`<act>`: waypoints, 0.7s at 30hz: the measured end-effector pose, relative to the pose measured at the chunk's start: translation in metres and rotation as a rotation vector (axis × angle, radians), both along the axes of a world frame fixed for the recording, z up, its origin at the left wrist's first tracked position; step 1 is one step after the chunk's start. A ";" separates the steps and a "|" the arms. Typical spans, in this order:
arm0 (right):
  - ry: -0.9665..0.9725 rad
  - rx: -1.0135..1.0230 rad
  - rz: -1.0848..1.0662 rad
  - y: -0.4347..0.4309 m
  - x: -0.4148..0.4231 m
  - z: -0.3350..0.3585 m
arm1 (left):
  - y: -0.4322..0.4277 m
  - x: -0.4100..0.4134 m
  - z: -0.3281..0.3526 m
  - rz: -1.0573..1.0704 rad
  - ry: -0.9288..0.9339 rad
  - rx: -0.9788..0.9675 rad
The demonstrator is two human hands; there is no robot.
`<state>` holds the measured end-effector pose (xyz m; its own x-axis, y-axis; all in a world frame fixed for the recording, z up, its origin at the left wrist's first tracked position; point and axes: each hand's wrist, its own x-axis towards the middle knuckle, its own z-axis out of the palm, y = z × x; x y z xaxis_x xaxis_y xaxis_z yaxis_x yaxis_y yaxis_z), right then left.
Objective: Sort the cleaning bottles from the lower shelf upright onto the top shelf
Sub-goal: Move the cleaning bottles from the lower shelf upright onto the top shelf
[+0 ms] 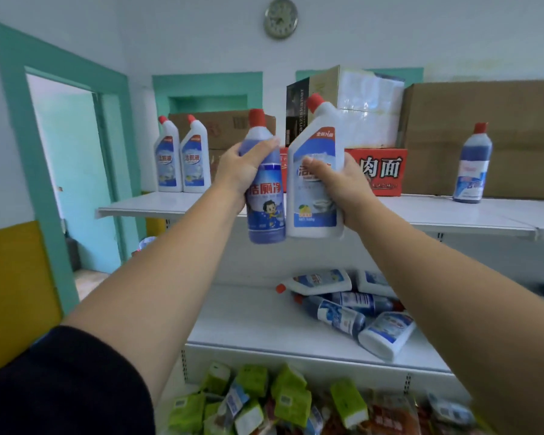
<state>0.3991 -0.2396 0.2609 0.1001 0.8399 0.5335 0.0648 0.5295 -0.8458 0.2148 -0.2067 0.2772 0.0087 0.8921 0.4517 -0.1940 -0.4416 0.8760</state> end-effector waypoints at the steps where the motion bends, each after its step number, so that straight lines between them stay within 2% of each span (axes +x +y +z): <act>1: 0.008 0.009 0.011 0.007 -0.007 0.002 | 0.006 -0.008 0.003 0.012 -0.004 0.003; 6: -0.026 0.027 0.032 0.045 -0.047 0.012 | 0.044 -0.050 0.021 0.037 -0.034 0.050; 13: 0.040 0.041 0.003 0.115 -0.116 0.029 | 0.126 -0.120 0.033 0.064 0.054 0.061; 21: -0.014 -0.088 -0.110 0.214 -0.171 0.043 | 0.215 -0.185 0.027 0.078 0.106 0.015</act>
<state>0.2280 -0.0256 0.3036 0.1868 0.8678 0.4605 0.1304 0.4427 -0.8872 0.0300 0.0082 0.3042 -0.0122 0.8849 0.4656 -0.0653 -0.4654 0.8827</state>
